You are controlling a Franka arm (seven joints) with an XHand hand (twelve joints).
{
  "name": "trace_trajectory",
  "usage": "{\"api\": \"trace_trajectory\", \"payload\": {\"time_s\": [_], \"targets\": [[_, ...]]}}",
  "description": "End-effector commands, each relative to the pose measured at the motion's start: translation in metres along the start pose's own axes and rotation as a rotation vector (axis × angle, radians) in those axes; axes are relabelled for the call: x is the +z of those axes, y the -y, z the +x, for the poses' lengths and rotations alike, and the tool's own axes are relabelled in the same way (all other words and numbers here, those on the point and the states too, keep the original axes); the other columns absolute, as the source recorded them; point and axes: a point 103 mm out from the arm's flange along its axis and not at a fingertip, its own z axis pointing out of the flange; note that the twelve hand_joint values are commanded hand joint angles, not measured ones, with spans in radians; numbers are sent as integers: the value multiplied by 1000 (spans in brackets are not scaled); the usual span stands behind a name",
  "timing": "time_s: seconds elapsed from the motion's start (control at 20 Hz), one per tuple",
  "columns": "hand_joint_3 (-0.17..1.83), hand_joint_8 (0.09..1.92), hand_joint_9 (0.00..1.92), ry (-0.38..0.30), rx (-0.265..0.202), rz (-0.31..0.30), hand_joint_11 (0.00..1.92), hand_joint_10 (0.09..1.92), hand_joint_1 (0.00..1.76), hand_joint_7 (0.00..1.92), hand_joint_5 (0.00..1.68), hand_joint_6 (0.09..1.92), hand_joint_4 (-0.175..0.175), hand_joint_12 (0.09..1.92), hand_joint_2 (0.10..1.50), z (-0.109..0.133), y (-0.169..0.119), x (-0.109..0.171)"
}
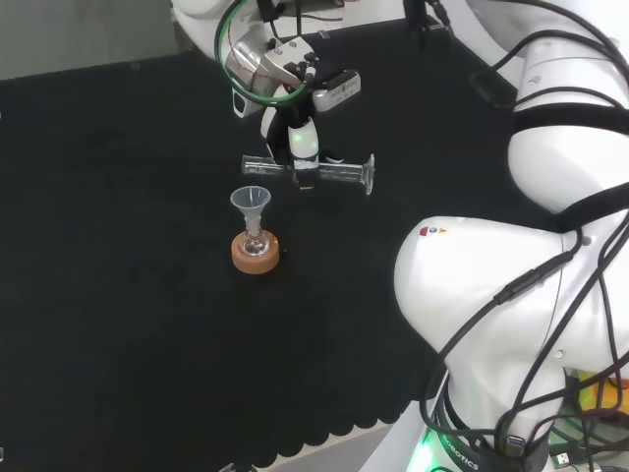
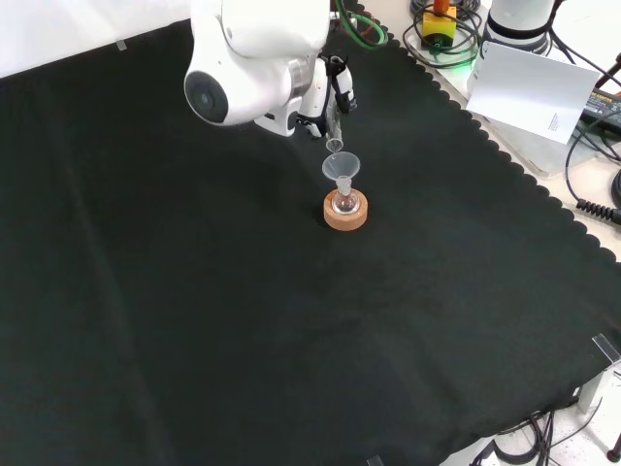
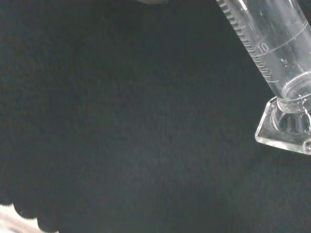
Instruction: Pour the water from the graduated cylinder into the round-bottom flask.
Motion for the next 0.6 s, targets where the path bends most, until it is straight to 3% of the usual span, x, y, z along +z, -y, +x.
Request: {"api": "trace_trajectory", "payload": {"time_s": [0.05,0.6], "targets": [[0,860,1490,-18,-96,-235,1329,87,1273,1089,1055,872,-175,696,1073,0,0,-5],[1,869,1483,-92,-178,-493,1325,87,1272,1084,1051,880,-175,693,1075,-25,-1,3]]}}
